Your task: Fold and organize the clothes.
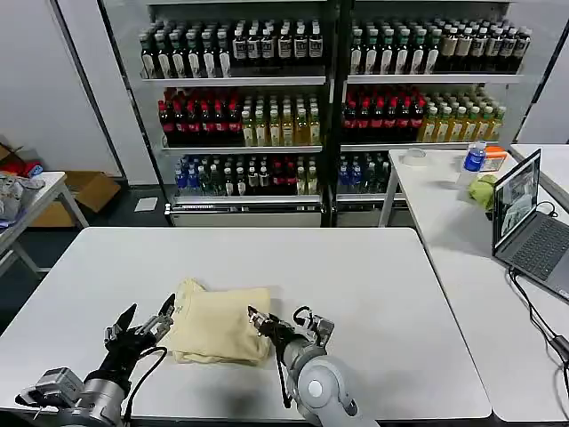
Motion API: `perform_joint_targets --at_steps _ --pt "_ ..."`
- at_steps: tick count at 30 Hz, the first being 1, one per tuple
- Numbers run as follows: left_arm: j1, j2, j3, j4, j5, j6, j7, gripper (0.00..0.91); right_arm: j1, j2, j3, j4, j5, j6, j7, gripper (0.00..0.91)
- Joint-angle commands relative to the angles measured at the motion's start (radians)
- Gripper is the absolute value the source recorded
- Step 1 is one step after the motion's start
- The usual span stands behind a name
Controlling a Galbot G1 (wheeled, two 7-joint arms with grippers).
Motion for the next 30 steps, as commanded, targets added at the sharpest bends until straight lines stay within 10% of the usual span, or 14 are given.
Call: perform_joint_targets --at_steps 1,30 --pt "0.005 0.001 -0.006 -0.002 -0.003 -0.001 0.000 0.907 0.009 0.005 0.002 -0.019 0.004 0.009 0.004 0.000" --pt "-0.016 -0.002 0.007 0.021 -0.009 -0.002 -0.002 0.907 0.050 -0.112 0.091 -0.031 -0.005 -0.007 -0.015 0.000"
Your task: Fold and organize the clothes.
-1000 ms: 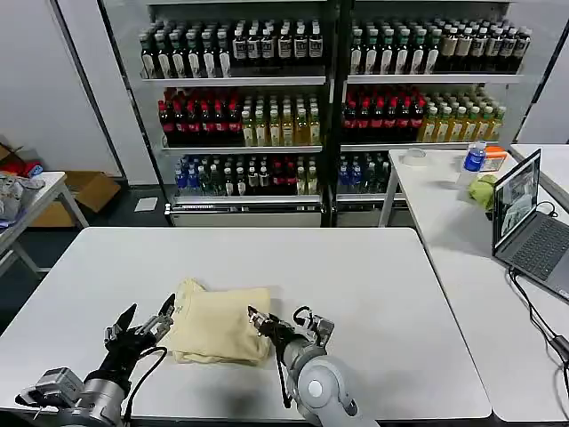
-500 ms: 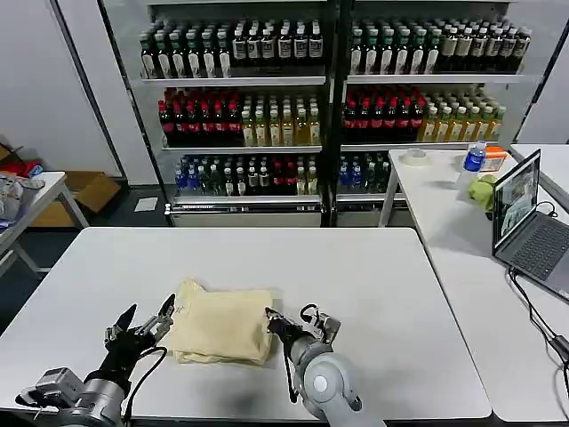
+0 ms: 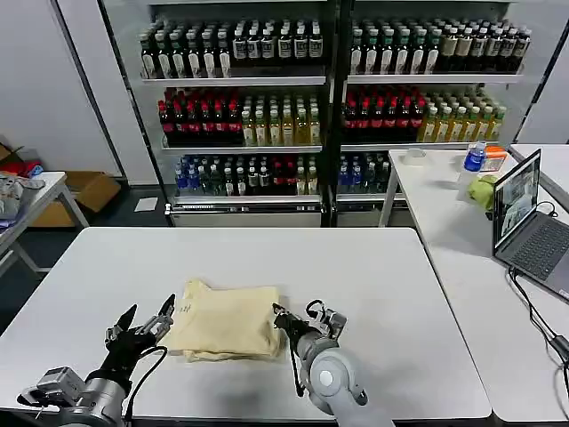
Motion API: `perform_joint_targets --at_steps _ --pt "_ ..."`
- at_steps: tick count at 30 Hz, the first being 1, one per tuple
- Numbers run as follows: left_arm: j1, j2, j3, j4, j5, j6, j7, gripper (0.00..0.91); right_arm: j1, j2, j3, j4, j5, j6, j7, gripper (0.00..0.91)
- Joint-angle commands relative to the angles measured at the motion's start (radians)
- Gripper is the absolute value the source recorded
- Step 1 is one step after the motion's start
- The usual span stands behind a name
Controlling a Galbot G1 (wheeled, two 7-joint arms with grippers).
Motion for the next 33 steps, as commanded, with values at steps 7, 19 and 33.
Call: perform_joint_targets --at_steps 7,19,33 --pt "-0.016 0.007 0.009 0.016 -0.003 0.003 0.000 0.907 0.025 -0.151 0.084 0.014 0.003 -0.052 -0.021 0.000" --pt "-0.026 0.014 0.017 0.020 -0.002 0.003 0.000 0.907 0.022 -0.187 0.117 0.029 -0.103 -0.079 -0.080 0.484" --pt "-0.023 0.049 0.019 0.040 0.128 -0.021 0.006 0.907 -0.228 -0.256 0.122 0.207 -0.810 0.345 -0.183 0.907"
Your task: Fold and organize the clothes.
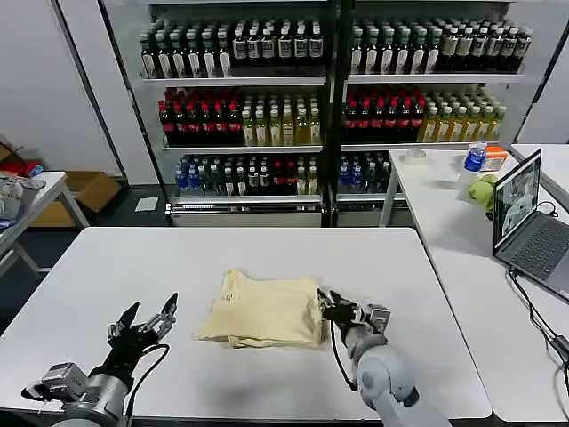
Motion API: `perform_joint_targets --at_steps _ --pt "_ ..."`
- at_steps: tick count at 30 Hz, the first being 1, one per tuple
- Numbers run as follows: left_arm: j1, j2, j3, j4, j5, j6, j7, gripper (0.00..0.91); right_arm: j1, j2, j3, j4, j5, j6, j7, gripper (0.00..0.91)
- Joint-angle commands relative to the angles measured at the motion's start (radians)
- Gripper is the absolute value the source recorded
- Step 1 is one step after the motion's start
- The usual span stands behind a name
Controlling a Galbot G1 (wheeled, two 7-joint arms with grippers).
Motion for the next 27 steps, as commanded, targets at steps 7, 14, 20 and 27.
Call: perform_joint_targets --at_steps 7,14,20,27 --pt "-0.002 0.044 0.018 0.030 0.211 -0.043 0.013 0.907 -0.393 -0.059 0.154 0.257 -0.638 0.419 -0.100 0.907" --pt "-0.008 0.052 0.040 0.041 0.300 -0.071 0.022 0.907 -0.504 -0.042 0.240 0.307 -0.636 0.490 -0.135 0.907" --pt "-0.009 0.047 0.034 0.038 0.314 -0.079 0.022 0.907 -0.537 -0.023 0.263 0.327 -0.616 0.482 -0.120 0.907" --pt "-0.008 0.029 0.033 0.039 0.314 -0.083 0.023 0.907 -0.559 -0.015 0.269 0.356 -0.616 0.455 -0.115 0.907"
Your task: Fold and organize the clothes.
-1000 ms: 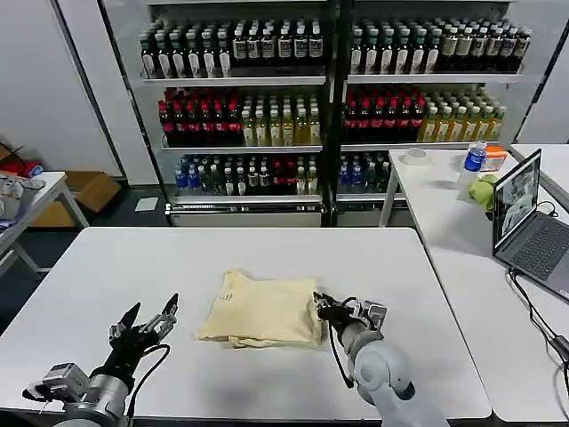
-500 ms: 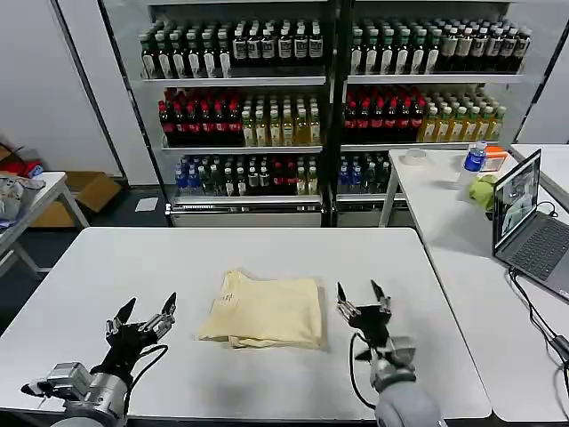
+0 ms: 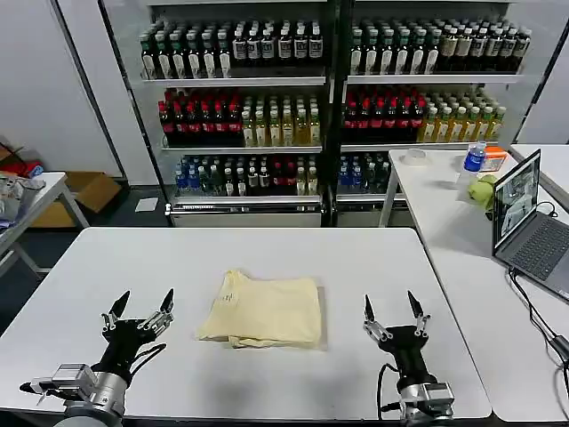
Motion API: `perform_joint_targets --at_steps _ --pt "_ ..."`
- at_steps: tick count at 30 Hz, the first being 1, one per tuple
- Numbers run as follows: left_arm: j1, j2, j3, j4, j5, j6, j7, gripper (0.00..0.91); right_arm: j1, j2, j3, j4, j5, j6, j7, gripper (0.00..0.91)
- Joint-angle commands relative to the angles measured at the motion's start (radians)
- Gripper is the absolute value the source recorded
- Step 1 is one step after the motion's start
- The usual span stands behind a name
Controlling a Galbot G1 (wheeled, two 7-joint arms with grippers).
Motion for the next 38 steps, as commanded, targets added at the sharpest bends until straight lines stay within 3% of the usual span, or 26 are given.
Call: perform_joint_targets --at_steps 1,35,38 --pt "-0.001 -0.015 0.004 0.003 0.053 -0.011 0.002 0.907 -0.098 0.004 0.049 0.068 -0.053 0.032 -0.009 0.907" --pt "0.023 -0.030 -0.020 -0.008 0.055 -0.017 0.009 0.907 -0.071 0.009 0.068 0.115 -0.054 -0.025 0.018 0.907" --pt "0.024 -0.029 -0.020 -0.008 0.048 -0.029 0.017 0.907 -0.057 0.022 0.054 0.124 0.041 -0.036 0.057 0.907"
